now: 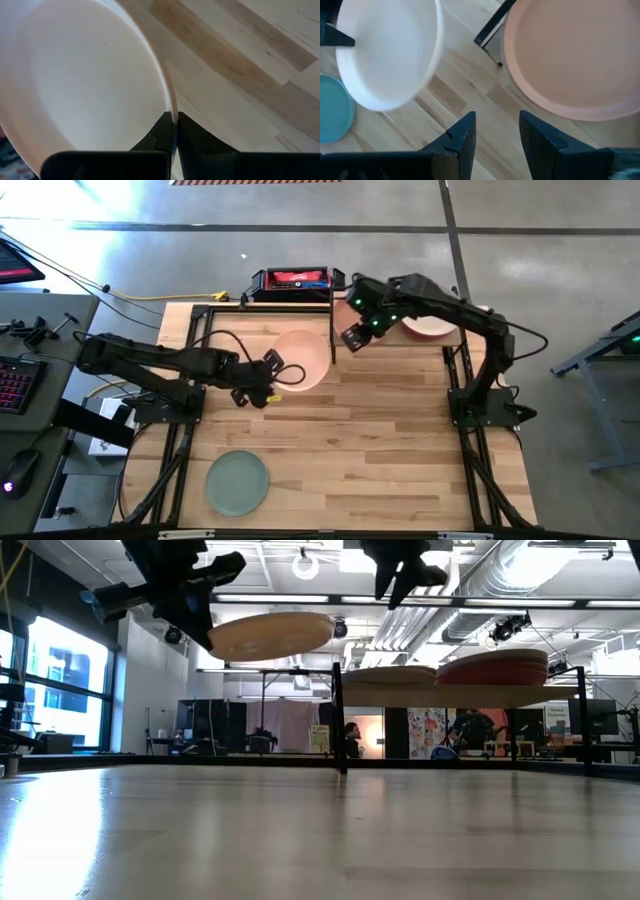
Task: Place and stack plates onto a shelf
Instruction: Stack the light brown plate on top of the brown plate
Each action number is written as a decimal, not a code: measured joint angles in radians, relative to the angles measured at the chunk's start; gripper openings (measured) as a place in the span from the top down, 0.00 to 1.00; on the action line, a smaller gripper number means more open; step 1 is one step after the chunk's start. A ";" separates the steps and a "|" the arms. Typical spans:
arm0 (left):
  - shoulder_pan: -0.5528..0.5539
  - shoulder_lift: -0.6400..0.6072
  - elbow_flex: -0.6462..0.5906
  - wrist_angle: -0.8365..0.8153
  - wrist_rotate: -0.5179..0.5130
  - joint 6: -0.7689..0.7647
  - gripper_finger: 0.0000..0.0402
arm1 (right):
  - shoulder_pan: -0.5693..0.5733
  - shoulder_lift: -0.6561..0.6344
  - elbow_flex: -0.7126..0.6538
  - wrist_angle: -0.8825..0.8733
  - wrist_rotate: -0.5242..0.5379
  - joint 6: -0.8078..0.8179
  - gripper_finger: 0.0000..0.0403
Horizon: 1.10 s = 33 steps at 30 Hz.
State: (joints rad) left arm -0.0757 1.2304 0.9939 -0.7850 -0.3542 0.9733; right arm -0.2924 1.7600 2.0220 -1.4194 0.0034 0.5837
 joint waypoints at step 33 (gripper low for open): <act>-0.058 0.017 0.000 0.050 -0.060 0.034 1.00 | 0.109 0.161 0.000 0.198 0.020 0.116 0.70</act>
State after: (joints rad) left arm -0.1341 1.2476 0.9939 -0.7347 -0.4143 1.0069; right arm -0.1833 1.9209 2.0220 -1.2218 0.0238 0.6998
